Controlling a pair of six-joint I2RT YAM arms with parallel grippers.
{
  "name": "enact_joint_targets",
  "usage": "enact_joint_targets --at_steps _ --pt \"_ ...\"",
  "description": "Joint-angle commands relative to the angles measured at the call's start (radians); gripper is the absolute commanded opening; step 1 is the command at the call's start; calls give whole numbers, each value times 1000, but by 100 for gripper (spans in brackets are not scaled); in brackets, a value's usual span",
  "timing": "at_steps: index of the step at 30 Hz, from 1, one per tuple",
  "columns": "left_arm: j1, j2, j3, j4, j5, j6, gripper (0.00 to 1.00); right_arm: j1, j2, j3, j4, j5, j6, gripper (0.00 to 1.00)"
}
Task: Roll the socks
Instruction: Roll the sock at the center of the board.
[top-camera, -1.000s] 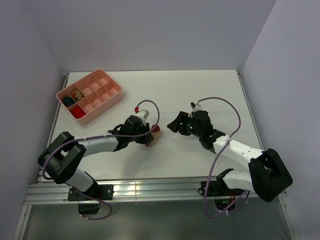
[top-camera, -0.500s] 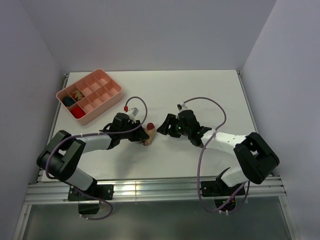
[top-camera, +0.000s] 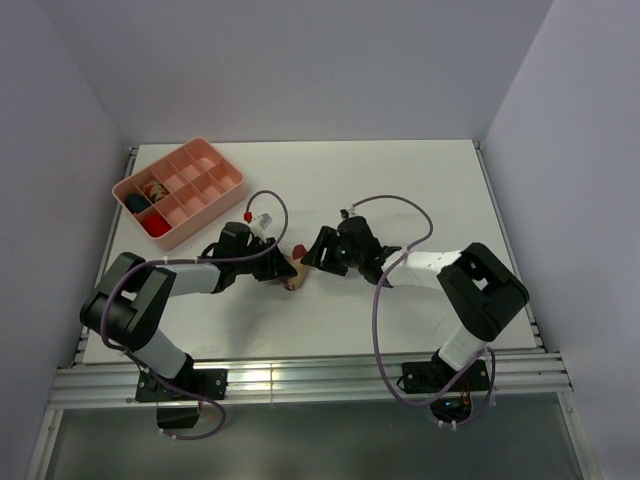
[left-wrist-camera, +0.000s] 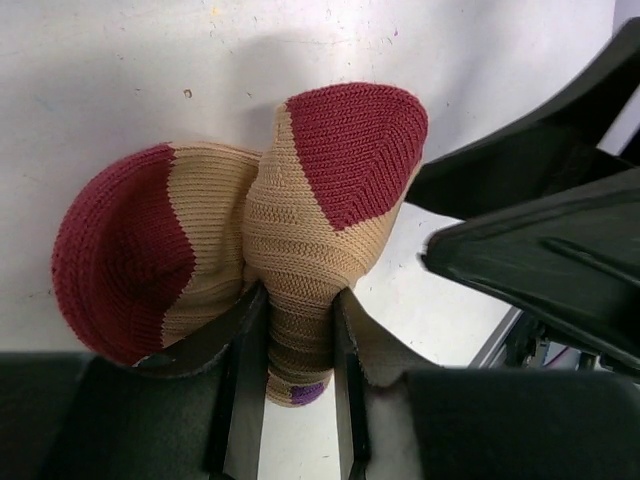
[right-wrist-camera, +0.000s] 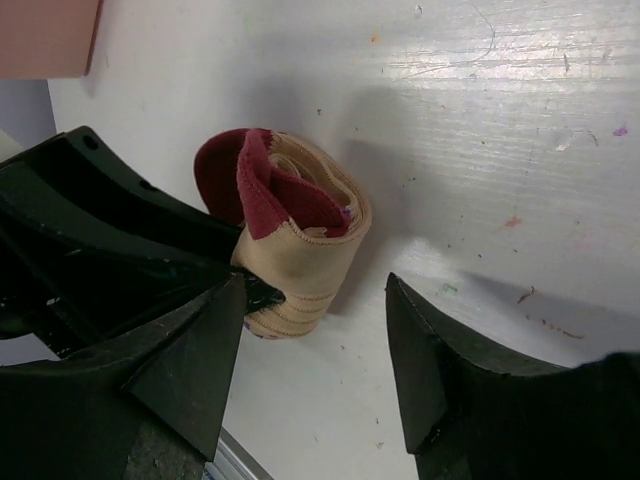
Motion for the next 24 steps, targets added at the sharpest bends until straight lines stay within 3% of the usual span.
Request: enact_joint_targets --at_steps 1,20,23,24 --pt "18 68 -43 -142 -61 30 1 13 48 60 17 13 30 65" --pt "25 149 -14 -168 -23 71 1 -5 263 36 302 -197 113 57" --pt "25 146 -17 -170 -33 74 1 -11 289 24 349 -228 133 50" --pt "25 143 -20 -170 -36 76 1 -14 292 18 354 -230 136 42"
